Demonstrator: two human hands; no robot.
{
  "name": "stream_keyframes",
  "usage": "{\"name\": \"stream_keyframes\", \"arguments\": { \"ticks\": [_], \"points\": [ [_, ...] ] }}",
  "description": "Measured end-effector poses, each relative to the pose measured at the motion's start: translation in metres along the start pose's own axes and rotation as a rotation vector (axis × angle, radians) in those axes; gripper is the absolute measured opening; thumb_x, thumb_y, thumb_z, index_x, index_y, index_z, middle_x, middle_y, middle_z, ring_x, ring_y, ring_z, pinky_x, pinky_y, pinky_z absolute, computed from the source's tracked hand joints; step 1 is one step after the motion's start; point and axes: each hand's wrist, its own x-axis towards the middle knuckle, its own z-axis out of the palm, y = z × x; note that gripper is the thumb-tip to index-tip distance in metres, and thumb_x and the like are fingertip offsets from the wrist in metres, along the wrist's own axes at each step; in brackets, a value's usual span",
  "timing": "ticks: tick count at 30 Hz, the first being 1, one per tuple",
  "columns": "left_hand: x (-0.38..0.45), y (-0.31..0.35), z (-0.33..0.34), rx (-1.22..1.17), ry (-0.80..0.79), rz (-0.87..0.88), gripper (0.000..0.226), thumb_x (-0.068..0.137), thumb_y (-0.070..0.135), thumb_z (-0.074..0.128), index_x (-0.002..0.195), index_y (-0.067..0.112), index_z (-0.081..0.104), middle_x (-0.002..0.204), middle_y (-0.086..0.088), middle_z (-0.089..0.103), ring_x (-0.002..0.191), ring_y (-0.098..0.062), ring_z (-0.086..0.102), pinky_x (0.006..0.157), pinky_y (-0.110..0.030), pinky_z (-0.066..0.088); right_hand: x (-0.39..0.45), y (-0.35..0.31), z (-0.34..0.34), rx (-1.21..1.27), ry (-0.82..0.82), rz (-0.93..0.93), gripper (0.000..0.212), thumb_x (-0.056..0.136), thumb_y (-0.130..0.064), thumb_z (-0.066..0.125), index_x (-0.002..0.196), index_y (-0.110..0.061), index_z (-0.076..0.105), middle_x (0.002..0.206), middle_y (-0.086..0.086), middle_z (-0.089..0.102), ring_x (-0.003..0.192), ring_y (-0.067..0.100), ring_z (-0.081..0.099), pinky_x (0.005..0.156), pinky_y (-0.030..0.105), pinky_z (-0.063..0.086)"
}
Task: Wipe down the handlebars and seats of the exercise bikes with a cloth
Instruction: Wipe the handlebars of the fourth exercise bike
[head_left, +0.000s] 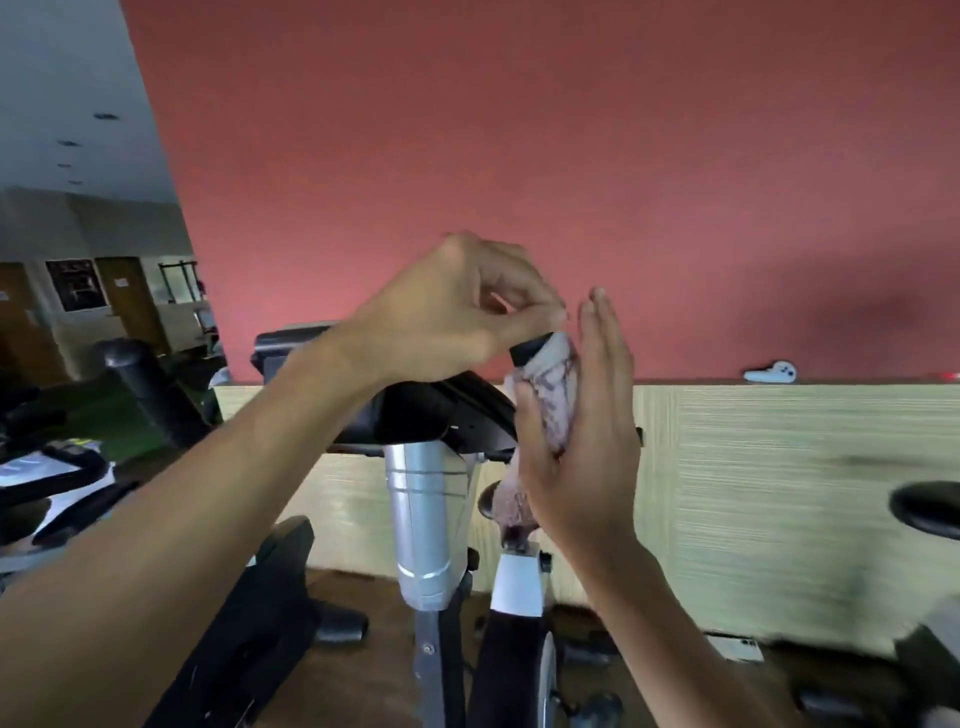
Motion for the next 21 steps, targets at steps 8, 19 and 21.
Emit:
{"name": "stream_keyframes", "arguments": {
  "ticks": [8, 19, 21],
  "points": [
    [0.002, 0.008, -0.032, 0.046, -0.245, -0.088, 0.022, 0.090, 0.023, 0.077, 0.112, 0.024, 0.079, 0.109, 0.016, 0.076, 0.102, 0.008, 0.068, 0.099, -0.012, 0.049, -0.038, 0.029, -0.002, -0.119, -0.100, 0.027, 0.077, 0.097, -0.008, 0.063, 0.161, -0.017, 0.021, 0.166, 0.000, 0.027, 0.154, 0.014, 0.026, 0.116, 0.043, 0.043],
    [0.000, -0.008, -0.027, -0.022, -0.150, -0.051, 0.024, 0.091, 0.019, 0.076, 0.115, 0.020, 0.078, 0.103, 0.017, 0.077, 0.096, 0.008, 0.070, 0.092, -0.008, 0.051, -0.006, 0.004, 0.027, -0.286, 0.081, -0.122, 0.071, 0.105, -0.040, 0.047, 0.160, -0.007, 0.015, 0.166, 0.010, 0.019, 0.156, 0.022, 0.018, 0.111, 0.059, 0.042],
    [-0.001, -0.011, -0.023, -0.058, -0.138, -0.033, 0.024, 0.091, 0.021, 0.076, 0.115, 0.023, 0.079, 0.100, 0.022, 0.075, 0.097, 0.009, 0.069, 0.093, -0.008, 0.050, -0.021, 0.019, 0.021, -0.315, 0.050, -0.097, 0.076, 0.103, -0.046, 0.047, 0.160, -0.019, 0.003, 0.167, 0.005, 0.012, 0.157, 0.012, 0.008, 0.111, 0.062, 0.041]
  ]
}}
